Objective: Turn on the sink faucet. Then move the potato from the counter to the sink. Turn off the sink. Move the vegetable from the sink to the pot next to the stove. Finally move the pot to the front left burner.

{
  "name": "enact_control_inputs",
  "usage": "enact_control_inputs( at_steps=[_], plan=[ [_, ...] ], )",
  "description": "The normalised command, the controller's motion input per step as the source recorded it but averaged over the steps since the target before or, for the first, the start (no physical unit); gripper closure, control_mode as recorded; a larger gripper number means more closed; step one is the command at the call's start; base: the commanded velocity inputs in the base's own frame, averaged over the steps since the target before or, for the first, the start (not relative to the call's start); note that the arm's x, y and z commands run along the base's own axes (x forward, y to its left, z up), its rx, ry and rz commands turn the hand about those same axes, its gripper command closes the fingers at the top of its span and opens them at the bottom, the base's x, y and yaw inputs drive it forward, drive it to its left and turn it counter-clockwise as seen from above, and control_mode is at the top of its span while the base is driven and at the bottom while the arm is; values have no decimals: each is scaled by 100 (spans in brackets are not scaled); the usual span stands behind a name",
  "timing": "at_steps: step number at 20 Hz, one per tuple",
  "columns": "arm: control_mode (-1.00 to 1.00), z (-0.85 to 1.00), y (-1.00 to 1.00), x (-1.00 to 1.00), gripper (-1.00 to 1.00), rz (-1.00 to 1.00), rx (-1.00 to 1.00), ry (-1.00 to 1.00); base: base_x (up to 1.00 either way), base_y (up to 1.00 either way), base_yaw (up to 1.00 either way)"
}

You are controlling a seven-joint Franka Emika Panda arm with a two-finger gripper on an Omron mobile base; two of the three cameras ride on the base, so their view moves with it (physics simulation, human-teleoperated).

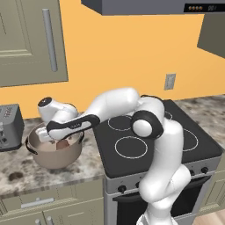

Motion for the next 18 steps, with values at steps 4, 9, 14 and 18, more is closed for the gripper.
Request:
enact_control_inputs(
  at_steps=[4, 9, 14, 18],
  plan=[
    [-100, 21, 0, -7, -100, 1, 0, -8, 0, 0, 0],
    [-100, 28, -1, -6, -100, 0, 0, -8, 0, 0, 0],
    [-100, 29, -35, -19, -100, 0, 4, -2, 0, 0, 0],
    [-100, 10, -65, -26, -100, 0, 9, 0, 0, 0, 0]
  ],
)
